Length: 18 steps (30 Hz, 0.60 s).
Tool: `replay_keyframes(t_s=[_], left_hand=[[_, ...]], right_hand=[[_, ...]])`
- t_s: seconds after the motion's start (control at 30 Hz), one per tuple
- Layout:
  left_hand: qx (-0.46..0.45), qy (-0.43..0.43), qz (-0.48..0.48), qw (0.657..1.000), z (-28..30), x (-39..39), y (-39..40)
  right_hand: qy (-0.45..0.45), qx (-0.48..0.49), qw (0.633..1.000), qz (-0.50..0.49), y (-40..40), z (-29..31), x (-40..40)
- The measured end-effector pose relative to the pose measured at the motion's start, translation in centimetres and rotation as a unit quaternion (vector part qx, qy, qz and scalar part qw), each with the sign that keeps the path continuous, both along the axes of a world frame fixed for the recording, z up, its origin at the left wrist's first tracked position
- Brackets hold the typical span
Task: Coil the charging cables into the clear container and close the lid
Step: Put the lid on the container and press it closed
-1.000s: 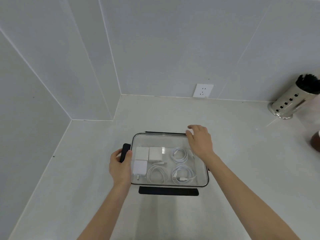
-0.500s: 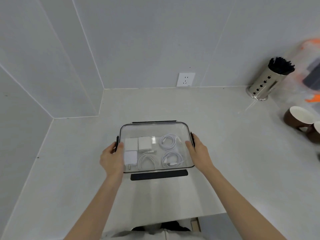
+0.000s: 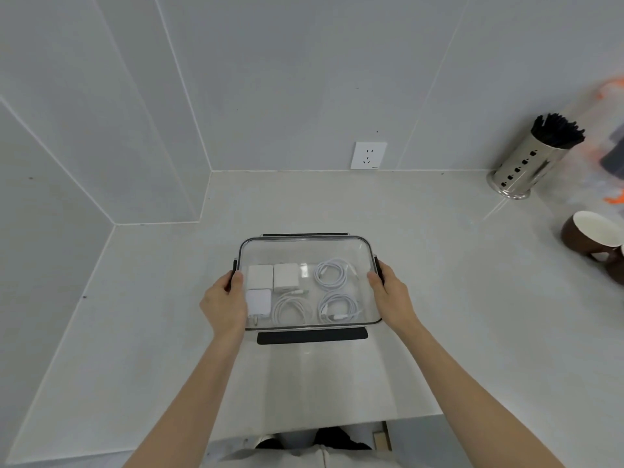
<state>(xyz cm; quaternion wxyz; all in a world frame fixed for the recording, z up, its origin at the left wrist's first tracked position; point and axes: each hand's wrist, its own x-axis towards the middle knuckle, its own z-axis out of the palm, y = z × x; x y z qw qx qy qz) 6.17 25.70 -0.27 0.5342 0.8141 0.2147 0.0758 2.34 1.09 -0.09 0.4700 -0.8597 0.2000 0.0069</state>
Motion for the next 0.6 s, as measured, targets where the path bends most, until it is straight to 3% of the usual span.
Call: replay_keyframes(t_s=[0.13,0.23,0.3,0.37,0.43,0.5,0.6], left_hand=[[0.025,-0.005,-0.011,1.0,0.0,-0.1,0.1],[0.136,0.007,-0.073,0.988,-0.3,-0.1,0.7],[0.218,-0.055,-0.19,0.956,0.0,-0.4,0.8],[0.276,-0.132,-0.34,0.889,0.2,-0.9,0.6],[0.302,-0.115,-0.451,0.832,0.4,-1.7,0.2],[0.303,-0.079,-0.483,0.818,0.1,-2.1,0.1],[0.314,-0.086,-0.469,0.821,-0.7,-2.1,0.3]], right_hand=[[0.007,0.006,1.0,-0.008,0.0,0.2,0.1],[0.01,-0.043,0.999,0.0,0.1,0.9,1.3],[-0.032,-0.131,0.99,0.038,0.3,1.2,2.9],[-0.063,-0.22,0.966,0.121,1.3,1.4,5.1],[-0.054,-0.308,0.924,0.219,2.6,1.4,7.2],[-0.037,-0.364,0.886,0.285,3.7,1.2,8.8],[0.008,-0.353,0.888,0.293,4.4,0.7,10.3]])
